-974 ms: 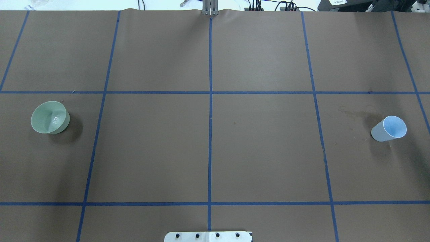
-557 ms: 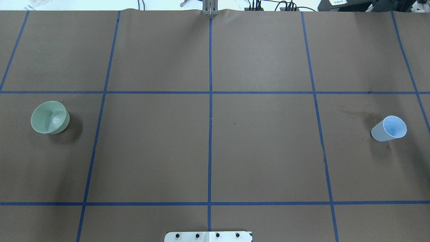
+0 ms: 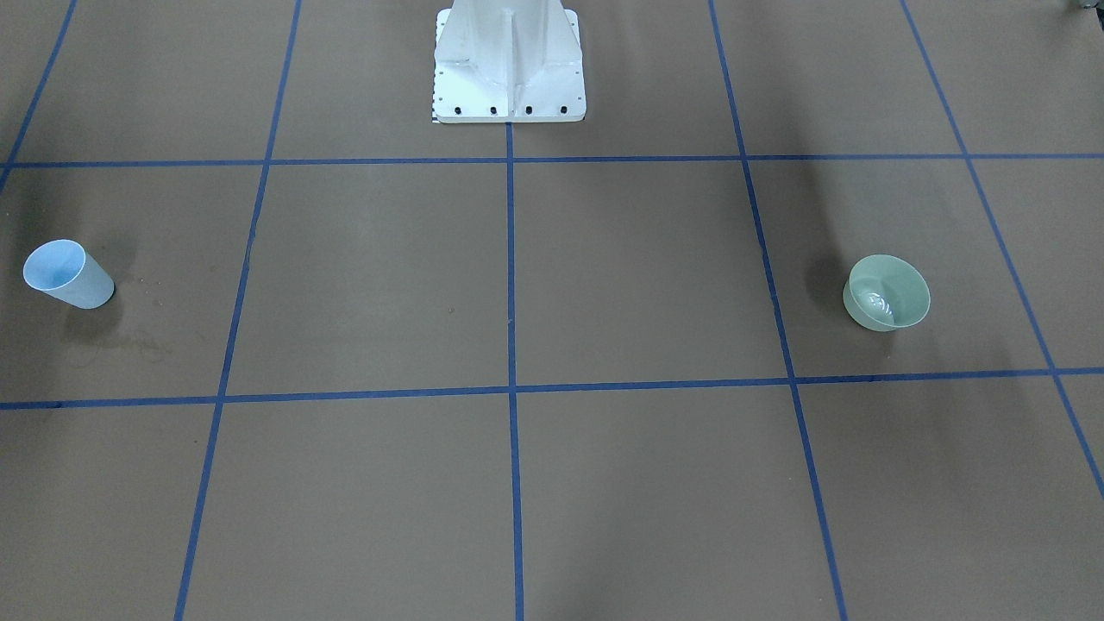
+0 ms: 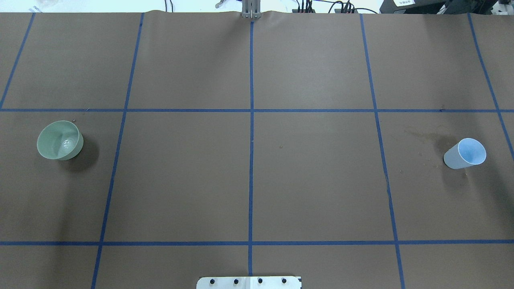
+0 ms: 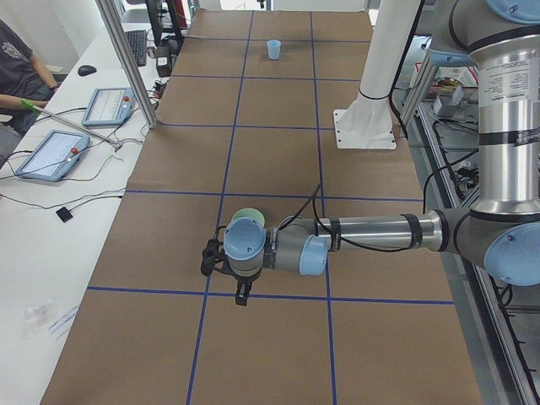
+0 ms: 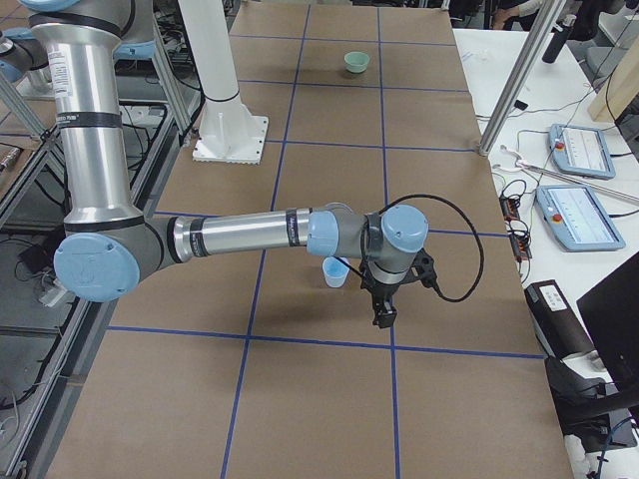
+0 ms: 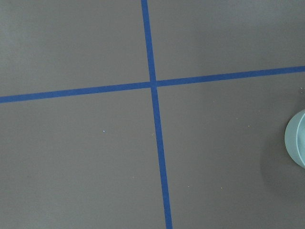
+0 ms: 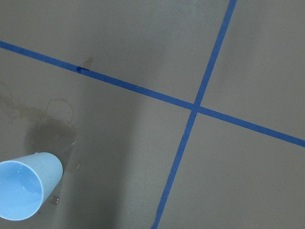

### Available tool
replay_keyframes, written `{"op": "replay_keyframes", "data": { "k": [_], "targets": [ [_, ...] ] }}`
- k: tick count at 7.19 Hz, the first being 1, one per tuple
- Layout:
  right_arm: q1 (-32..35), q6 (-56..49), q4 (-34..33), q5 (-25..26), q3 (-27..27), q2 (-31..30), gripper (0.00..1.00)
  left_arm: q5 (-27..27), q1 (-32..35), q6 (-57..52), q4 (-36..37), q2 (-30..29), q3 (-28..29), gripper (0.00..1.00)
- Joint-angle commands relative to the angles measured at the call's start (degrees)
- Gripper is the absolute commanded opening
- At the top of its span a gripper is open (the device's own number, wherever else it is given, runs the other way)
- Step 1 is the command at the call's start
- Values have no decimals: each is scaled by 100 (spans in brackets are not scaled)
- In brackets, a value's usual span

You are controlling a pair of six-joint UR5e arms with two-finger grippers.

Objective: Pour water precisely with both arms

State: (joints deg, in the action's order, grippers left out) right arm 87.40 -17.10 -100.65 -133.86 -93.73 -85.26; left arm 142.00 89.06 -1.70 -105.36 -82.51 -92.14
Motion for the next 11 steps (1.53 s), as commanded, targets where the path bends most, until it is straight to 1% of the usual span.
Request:
{"op": "replay_keyframes", "data": {
  "k": [1, 2, 3, 4, 5, 6, 7, 9, 10, 11],
  "targets": [
    [-12, 5, 1, -18, 4, 9, 100, -6, -553, 1127, -985, -37, 108, 100],
    [-12, -4, 1, -26, 4, 9, 100, -58, -1156, 1572, -969, -307, 152, 100],
    [-12, -4, 1, -35, -5, 9, 100, -198, -1432, 1620, -977, -510, 187, 100],
    [-12, 5, 1, -35, -5, 35, 100, -251, -1818, 1916, -960, -721, 205, 99],
    [-21, 5, 1, -35, 4, 53, 100, -478, -2065, 2650, -960, -932, 205, 99],
    [-30, 5, 1, -35, 4, 53, 100, -559, -2303, 3092, -960, -1056, 283, 99],
    [-47, 5, 1, -35, 4, 53, 100, -560, -2366, 3193, -986, -1240, 554, 99],
    [-65, 5, 1, -44, -5, 62, 100, -560, -2646, 3220, -977, -1365, 740, 99],
    [-65, 5, 1, -44, -5, 62, 100, -551, -2778, 3203, -995, -1373, 793, 97],
    [-65, 5, 1, -44, -5, 62, 100, -551, -2858, 3185, -1004, -1373, 811, 64]
  ]
}}
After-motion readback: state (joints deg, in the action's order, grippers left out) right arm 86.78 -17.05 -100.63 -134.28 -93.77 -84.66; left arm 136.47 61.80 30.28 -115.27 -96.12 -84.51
